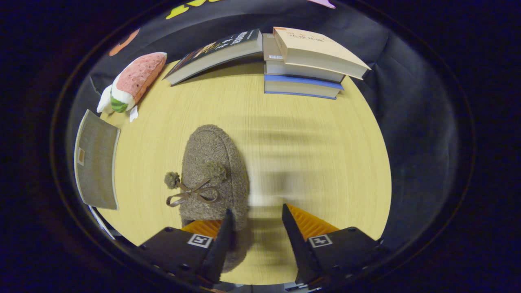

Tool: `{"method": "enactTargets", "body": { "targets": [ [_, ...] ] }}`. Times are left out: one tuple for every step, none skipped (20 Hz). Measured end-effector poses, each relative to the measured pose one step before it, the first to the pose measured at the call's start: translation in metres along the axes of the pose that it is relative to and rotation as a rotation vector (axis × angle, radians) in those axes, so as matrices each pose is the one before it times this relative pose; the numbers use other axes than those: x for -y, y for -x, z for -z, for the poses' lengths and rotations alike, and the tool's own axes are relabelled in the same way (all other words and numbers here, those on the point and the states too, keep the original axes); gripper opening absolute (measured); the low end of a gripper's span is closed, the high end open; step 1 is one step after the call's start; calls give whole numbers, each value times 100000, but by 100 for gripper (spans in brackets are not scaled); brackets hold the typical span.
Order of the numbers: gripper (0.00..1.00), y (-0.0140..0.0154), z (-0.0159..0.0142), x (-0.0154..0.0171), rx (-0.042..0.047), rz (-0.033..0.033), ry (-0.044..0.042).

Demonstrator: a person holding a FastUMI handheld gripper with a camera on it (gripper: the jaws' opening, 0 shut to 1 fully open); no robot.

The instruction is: Open the storage box then place both shoes into the box .Put the left shoe in first, then the right shoe, with the right side of both shoes facing outward in a uniform manner.

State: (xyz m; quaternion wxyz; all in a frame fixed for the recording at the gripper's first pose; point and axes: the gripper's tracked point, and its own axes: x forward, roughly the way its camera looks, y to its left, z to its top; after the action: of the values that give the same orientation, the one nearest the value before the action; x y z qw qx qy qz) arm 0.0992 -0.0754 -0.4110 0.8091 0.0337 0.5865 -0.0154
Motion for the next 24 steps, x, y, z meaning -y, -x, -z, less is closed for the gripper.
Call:
{"method": "enactTargets", "body": {
  "targets": [
    [50, -194, 110, -447, -967, -2218, -1198],
    [35, -19, 12, -256, -200, -997, -1585],
    [19, -12, -37, -428, -70, -1408, -1313],
    [15, -69, 127, 1, -622, 307, -999],
    [10, 158, 121, -201, -417, 27, -450],
    [10, 168, 232, -208, -828, -596, -454],
    [10, 207, 315, -21, -1202, -169, -1423],
    [10, -30, 550, 112, -2003, -702, -4544],
    [1, 265, 262, -312, -2471, -2496, -6038],
    [0, 274, 506, -283, -2482, -2088, -4954],
    [1, 421, 290, -160, -726, -990, -1658],
    [1, 479, -29, -73, 953, 291, 107],
    [0, 655, -206, -6, 1690, 622, -2],
    [0, 560, -164, -206, 1375, 277, -216],
    [0, 1086, 39, -495, 946, -461, -350],
    [0, 1086, 25, -761, 760, -1150, -473],
    [0, 1138, -1, -838, 1061, -1692, -677],
    [0, 857, -116, -1019, 1015, -1550, -140],
    [0, 939, -41, -1058, 1015, -1236, 389],
    [0, 960, 13, -1123, 1114, -816, 764],
    [0, 910, 7, -1256, 1076, -925, 755],
    [0, 913, 28, -1428, 841, -1432, 223],
    [0, 841, 102, -1684, 728, -1946, 7],
    [0, 777, 56, -1671, 713, -1836, 714]
  ]
}}
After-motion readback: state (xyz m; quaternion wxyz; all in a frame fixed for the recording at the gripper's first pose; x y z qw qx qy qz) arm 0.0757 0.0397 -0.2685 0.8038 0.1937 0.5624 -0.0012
